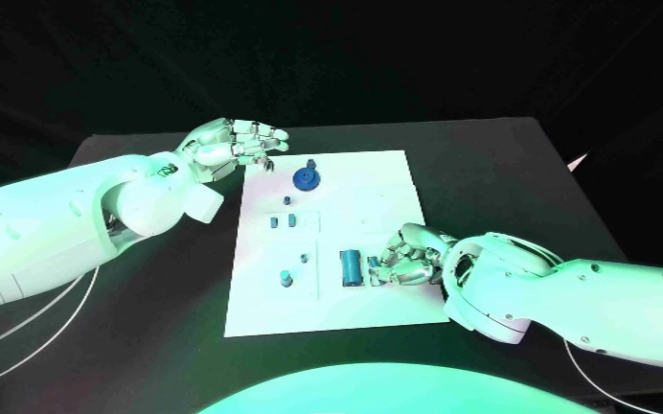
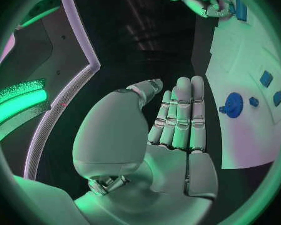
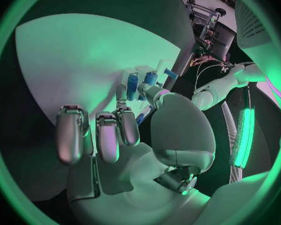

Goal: Assemble the parts on the task board

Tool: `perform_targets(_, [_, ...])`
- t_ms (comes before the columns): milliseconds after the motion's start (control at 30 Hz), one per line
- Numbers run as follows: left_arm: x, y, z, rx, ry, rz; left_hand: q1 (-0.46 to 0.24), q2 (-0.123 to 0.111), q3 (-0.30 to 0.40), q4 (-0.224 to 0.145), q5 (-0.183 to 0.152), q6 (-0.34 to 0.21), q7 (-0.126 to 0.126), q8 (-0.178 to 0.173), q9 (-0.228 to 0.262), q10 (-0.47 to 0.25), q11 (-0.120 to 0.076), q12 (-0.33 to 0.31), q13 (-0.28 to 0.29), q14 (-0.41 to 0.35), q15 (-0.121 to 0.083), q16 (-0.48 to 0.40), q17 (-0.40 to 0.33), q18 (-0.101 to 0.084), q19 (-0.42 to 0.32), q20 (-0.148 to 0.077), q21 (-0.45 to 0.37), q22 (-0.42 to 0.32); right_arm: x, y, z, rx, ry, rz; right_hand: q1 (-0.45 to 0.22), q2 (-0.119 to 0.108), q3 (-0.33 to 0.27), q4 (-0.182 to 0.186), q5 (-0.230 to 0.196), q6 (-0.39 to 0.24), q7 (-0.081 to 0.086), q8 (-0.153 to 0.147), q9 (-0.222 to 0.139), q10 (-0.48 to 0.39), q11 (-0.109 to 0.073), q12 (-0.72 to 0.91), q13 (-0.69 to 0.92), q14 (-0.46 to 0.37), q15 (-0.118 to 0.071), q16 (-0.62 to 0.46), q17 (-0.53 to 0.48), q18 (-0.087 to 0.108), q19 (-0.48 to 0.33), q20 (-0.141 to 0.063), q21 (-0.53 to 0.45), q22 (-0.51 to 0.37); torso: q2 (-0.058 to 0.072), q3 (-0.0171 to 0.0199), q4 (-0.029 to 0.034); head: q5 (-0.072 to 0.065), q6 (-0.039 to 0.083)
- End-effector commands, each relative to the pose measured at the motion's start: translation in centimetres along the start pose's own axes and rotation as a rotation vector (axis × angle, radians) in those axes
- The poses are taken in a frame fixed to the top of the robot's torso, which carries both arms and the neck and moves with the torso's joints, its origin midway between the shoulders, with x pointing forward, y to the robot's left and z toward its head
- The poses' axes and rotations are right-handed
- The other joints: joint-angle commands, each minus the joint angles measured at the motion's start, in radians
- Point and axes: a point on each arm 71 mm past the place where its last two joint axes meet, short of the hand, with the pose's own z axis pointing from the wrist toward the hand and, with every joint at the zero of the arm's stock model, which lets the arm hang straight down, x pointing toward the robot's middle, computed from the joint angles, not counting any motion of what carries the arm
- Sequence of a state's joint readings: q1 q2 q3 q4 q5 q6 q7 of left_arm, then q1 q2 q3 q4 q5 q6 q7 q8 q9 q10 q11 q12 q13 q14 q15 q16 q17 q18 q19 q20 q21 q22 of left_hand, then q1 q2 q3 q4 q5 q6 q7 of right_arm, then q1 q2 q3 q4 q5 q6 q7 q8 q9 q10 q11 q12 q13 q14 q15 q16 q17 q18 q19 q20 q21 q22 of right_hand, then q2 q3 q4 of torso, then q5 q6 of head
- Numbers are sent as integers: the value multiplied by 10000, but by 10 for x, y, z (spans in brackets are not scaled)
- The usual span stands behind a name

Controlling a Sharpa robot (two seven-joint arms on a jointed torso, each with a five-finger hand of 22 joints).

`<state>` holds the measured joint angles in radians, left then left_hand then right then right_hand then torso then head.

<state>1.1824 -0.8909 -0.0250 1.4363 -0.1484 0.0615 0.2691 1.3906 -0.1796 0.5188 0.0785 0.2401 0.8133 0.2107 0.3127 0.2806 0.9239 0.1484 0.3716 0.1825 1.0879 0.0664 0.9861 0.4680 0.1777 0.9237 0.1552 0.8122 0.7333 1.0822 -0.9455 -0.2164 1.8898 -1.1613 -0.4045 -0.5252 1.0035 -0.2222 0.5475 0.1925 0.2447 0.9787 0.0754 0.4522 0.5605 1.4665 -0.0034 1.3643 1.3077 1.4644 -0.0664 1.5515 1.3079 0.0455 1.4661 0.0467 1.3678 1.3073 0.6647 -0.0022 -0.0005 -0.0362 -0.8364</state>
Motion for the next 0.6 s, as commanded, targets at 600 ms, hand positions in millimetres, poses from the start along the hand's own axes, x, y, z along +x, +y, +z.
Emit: perform_targets(600, [1, -1, 0, 49, 146, -32, 95, 46, 6, -56, 20, -59, 130, 56, -18, -57, 22, 67, 15, -60, -3, -55, -19, 62, 18, 24, -30, -5, 3, 4, -2, -207, 119, -30, -526, -120, -1498, 777, 461, 82, -15, -105, -10, 99, 37, -52, 1396, 966, 50, -43, 2208, -52, 281, 20, -74, 2100, 0, 1, -6, -4, 9])
